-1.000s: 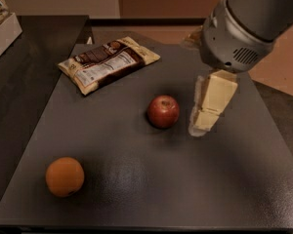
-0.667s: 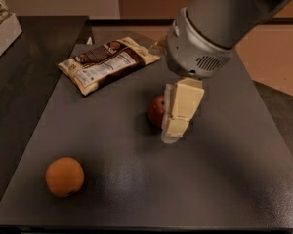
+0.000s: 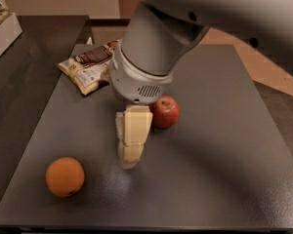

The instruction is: Move orange near brown chip bag

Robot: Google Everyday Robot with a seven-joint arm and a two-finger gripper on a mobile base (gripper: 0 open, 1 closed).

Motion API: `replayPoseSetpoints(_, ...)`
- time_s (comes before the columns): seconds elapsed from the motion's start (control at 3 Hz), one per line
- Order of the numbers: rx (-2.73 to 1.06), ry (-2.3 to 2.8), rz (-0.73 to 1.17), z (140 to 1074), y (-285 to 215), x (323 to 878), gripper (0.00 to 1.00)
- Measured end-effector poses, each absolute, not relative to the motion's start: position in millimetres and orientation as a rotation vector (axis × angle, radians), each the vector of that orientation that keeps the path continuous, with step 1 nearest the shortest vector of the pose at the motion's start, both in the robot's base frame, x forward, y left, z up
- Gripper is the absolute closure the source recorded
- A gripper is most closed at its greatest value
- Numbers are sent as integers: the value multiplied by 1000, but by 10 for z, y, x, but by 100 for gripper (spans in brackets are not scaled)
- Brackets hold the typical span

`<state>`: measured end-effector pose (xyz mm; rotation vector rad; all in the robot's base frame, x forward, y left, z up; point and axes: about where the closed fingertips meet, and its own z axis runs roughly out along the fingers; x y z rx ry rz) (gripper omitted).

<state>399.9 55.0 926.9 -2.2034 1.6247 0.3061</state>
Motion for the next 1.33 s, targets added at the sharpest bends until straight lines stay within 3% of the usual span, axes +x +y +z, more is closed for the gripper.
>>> replayPoseSetpoints(1.33, -2294, 1617, 468, 8462, 1256, 3584, 0)
